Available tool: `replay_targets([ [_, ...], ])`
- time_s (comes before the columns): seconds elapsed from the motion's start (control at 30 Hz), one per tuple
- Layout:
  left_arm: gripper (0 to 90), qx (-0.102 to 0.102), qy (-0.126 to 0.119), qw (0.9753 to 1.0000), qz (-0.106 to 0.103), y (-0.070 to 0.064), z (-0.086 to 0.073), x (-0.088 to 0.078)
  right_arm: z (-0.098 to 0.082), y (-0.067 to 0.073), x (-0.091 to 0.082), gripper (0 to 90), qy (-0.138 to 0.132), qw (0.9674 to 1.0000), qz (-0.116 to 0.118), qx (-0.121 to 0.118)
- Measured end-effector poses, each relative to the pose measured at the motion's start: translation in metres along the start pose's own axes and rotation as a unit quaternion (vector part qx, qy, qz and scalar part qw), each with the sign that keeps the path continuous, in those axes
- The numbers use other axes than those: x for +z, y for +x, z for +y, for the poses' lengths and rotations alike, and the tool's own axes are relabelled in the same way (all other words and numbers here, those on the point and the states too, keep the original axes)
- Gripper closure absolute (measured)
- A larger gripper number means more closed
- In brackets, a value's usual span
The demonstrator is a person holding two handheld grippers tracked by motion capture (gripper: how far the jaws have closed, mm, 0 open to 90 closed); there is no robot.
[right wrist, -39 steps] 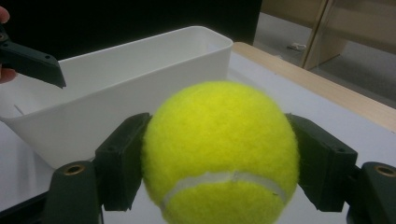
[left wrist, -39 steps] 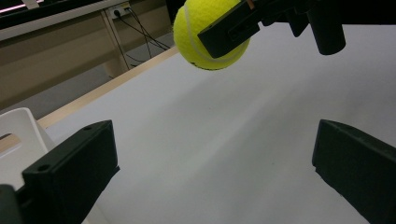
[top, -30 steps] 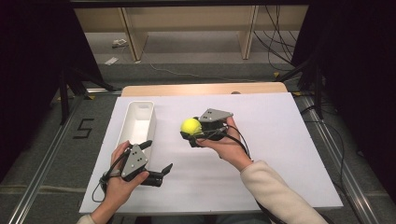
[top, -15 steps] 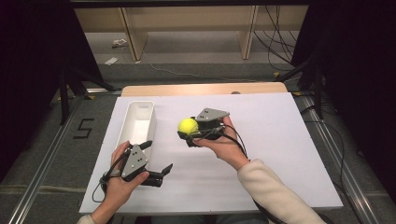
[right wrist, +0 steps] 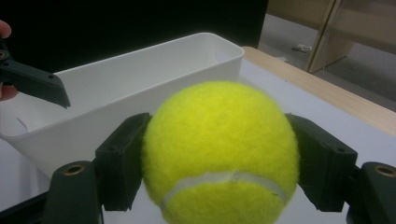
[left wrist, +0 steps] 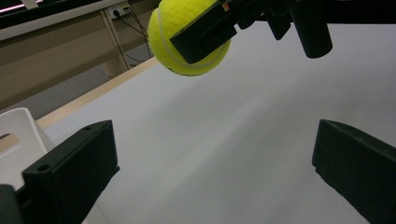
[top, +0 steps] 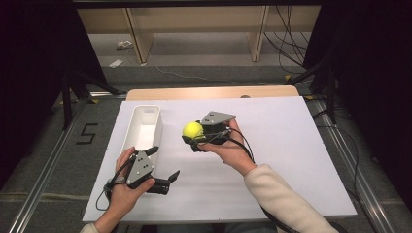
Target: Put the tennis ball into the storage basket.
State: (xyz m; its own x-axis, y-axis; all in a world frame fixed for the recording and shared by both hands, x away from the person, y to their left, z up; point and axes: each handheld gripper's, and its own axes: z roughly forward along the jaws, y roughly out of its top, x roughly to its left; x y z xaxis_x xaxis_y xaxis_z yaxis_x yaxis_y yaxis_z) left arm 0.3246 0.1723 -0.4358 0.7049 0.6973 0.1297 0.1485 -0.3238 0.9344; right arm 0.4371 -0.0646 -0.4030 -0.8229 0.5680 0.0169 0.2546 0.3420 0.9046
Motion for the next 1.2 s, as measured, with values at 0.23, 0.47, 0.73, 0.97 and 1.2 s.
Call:
replay_targets([
  [0.23,0.0,0.005,-0.001,1.0000,0.002,0.000,0.000,0.000,0.002,0.001,0.003,27.0,0.001,1.0000,0.000,0.000],
  [0.47,0.0,0.007,-0.002,1.0000,0.003,0.000,0.000,0.000,0.005,0.002,0.006,27.1,-0.001,1.0000,0.001,-0.001],
  [0.73,0.0,0.010,-0.004,0.9999,0.002,0.000,0.001,0.000,0.007,0.003,0.010,27.1,-0.002,1.0000,0.001,0.001],
  [0.97,0.0,0.011,-0.004,0.9999,0.002,0.000,0.001,0.000,0.009,0.004,0.013,27.1,0.000,1.0000,0.003,0.001],
  [1.2,0.0,0.012,-0.005,0.9999,0.001,0.000,0.001,0.000,0.011,0.005,0.016,27.1,-0.001,1.0000,0.003,0.001],
])
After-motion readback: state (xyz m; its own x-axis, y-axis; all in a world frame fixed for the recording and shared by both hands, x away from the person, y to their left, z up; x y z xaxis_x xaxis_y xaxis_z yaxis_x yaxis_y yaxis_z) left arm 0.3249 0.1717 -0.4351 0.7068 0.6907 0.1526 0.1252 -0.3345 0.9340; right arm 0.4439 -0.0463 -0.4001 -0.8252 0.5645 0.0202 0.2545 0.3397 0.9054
